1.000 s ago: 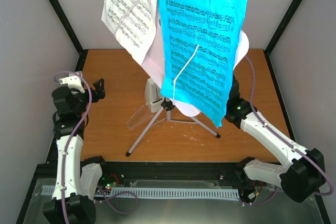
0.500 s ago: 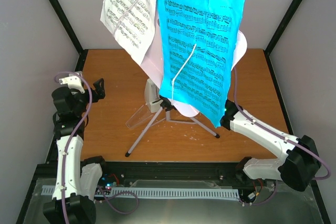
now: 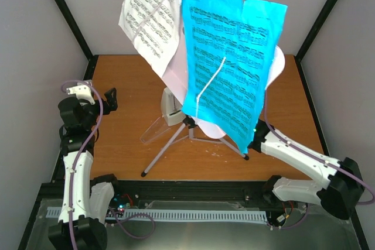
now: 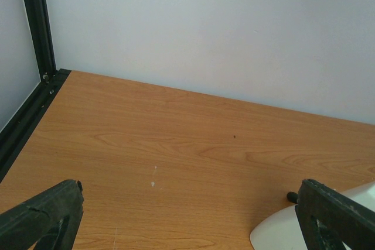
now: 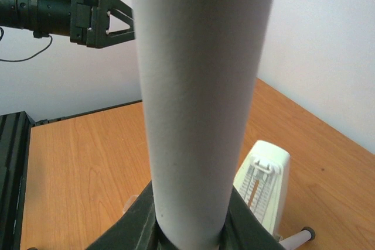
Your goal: Pack up the instrument practice props
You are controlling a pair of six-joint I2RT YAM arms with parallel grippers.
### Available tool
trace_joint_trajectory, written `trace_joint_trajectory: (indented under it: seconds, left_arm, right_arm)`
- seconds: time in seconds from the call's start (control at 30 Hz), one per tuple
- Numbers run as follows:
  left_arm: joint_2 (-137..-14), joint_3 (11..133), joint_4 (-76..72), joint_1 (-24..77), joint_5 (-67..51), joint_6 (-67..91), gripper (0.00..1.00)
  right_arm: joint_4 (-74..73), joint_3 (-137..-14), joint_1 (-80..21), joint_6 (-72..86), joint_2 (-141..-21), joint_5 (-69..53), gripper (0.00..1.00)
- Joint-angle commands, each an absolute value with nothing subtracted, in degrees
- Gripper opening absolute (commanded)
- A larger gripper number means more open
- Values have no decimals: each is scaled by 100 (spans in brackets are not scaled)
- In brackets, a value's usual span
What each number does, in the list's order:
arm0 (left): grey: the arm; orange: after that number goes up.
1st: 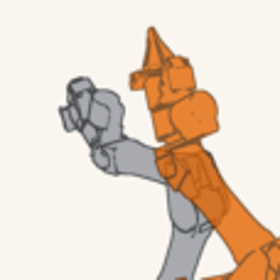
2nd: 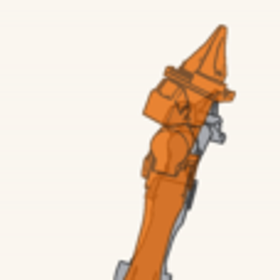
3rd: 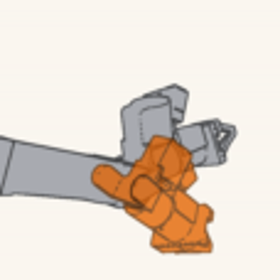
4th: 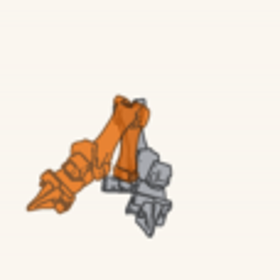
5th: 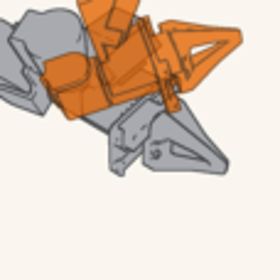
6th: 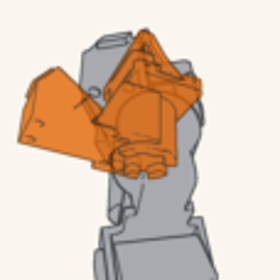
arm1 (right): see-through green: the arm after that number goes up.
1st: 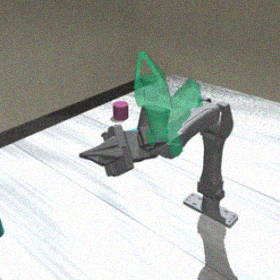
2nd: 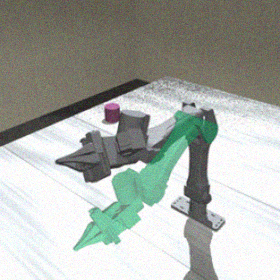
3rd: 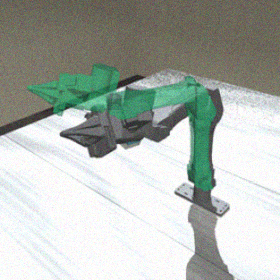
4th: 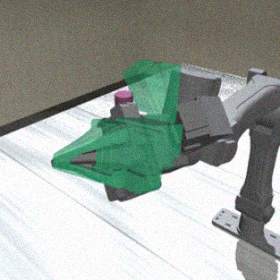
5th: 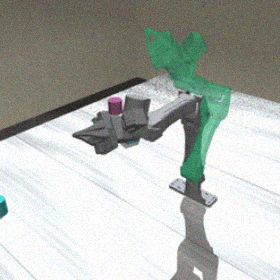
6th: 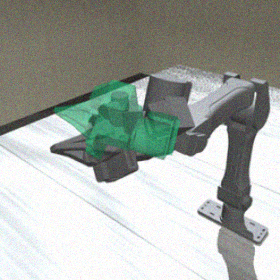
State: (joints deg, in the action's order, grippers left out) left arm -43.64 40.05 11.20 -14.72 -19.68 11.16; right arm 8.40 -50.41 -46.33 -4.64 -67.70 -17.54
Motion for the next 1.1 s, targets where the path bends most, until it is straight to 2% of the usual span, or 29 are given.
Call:
trace_joint_trajectory:
  seconds: [0.0,0.23,0.37,0.63,0.77,1.07]
  left_arm:
    - [-4330,4032,981,-1477,-2019,1021,99]
    - [-4307,4030,1019,-1477,-1994,1020,99]
    - [-4268,4020,1024,-1477,-2012,1037,99]
    - [-4210,4000,1012,-1481,-2069,1028,100]
    - [-4204,4004,1019,-1477,-2056,1020,99]
    - [-4236,3990,976,-1479,-2074,1020,99]
  right_arm:
    - [551,-4761,-4702,-411,-5981,-1204,3]
    - [130,-4426,-4686,-598,-5448,1428,3]
    - [187,-4500,-4454,-585,-5632,2235,3]
    - [585,-4825,-3490,-454,-6264,2351,3]
    - [809,-5043,-3182,-763,-6701,2839,3]
    - [608,-5074,-2380,-729,-6749,2665,3]
